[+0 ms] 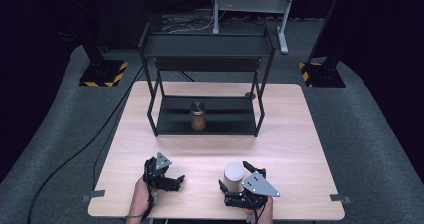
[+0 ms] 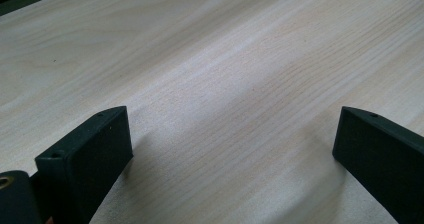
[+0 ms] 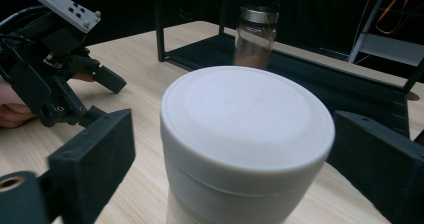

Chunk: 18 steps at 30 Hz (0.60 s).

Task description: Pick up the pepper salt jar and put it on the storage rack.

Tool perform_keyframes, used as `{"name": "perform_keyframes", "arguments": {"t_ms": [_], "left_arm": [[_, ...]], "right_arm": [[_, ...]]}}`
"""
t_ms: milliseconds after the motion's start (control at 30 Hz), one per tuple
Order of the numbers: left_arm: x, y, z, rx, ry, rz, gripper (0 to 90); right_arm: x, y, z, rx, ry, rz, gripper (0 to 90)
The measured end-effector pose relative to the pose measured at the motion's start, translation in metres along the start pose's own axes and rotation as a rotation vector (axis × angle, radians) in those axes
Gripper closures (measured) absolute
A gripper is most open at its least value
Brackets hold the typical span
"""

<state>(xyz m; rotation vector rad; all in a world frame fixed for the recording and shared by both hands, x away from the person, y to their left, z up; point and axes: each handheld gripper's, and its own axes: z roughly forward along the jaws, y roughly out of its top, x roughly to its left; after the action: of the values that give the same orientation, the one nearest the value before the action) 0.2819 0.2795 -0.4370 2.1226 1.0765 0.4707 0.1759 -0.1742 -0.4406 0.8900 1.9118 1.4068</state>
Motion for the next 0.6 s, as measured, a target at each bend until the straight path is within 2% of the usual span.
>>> {"name": "perform_keyframes", "arguments": {"t_ms": [167, 600], "left_arm": [[0.0, 0.0, 0.0, 0.0, 0.0, -0.001, 2.0], [-0.001, 0.0, 0.0, -0.001, 0.002, 0.001, 2.0]], "right_arm": [[-0.003, -0.004, -0.002, -0.023, 0.017, 0.002, 22.9], [-0.009, -0.01, -0.002, -0.027, 0.03, 0.035, 32.7]]}}
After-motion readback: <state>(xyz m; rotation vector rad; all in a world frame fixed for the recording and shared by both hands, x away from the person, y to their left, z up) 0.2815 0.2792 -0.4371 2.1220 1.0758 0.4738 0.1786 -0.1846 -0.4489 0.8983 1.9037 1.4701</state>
